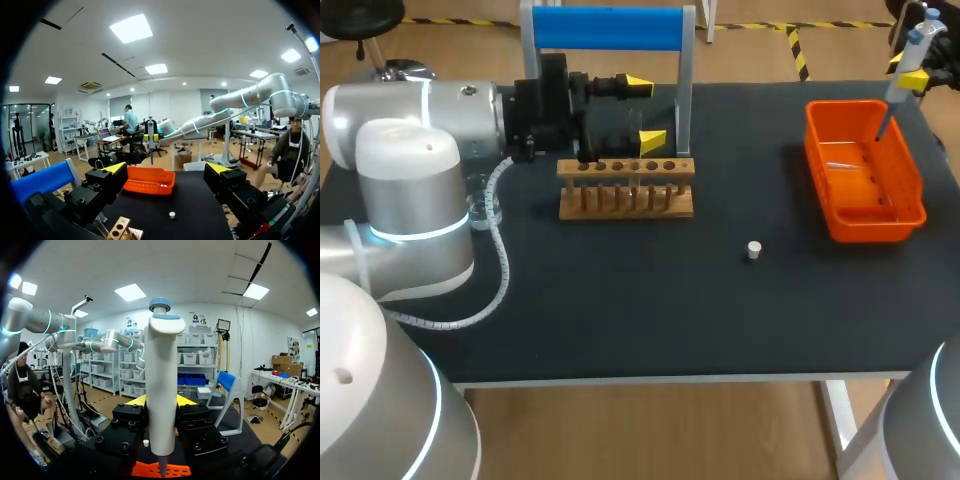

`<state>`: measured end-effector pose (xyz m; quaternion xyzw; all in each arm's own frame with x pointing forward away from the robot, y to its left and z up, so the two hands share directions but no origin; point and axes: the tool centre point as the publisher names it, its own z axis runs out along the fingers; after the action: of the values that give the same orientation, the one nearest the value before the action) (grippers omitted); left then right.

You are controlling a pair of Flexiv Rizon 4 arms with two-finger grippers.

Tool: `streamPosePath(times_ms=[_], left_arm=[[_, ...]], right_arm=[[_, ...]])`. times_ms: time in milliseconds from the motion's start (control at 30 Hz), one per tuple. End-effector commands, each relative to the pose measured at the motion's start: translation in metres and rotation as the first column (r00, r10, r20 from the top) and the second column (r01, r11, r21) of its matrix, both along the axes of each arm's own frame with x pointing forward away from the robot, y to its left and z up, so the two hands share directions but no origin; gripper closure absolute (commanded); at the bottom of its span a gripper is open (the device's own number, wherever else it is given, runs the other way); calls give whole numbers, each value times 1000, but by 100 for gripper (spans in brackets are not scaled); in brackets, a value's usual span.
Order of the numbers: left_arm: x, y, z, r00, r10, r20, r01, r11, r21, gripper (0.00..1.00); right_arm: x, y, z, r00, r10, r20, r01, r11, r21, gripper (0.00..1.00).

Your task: Invert the test tube, pick up the pipette, mount the tip to pipette, aspirate from beaker and dispense into the tube, eject the tip, return the pipette, and cap with the stopper.

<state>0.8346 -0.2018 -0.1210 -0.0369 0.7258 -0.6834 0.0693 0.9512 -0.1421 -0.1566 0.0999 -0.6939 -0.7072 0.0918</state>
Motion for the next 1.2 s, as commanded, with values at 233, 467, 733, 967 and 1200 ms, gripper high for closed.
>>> streamPosePath(times_ms=[233, 467, 733, 967, 1200], left_arm=[[-1, -1, 0, 1000, 4, 0, -4, 1000, 0, 0], [-1, -1, 0, 1000, 4, 0, -4, 1000, 0, 0], [-1, -1, 0, 1000, 4, 0, -4, 1000, 0, 0], [-1, -1, 0, 1000, 4, 0, -4, 1000, 0, 0], [-1, -1, 0, 1000, 4, 0, -4, 1000, 0, 0]], right_arm=[[3, -2, 1, 1000, 6, 1, -6, 1000, -3, 100], [-2, 3, 2, 1000, 8, 1, -8, 1000, -3, 100], [-43, 42, 20, 998, -67, -11, 67, 998, -12, 100], [-71, 87, 25, 996, -82, 22, 83, 995, -54, 100], [-90, 145, 23, 997, -64, 45, 68, 993, -93, 100]])
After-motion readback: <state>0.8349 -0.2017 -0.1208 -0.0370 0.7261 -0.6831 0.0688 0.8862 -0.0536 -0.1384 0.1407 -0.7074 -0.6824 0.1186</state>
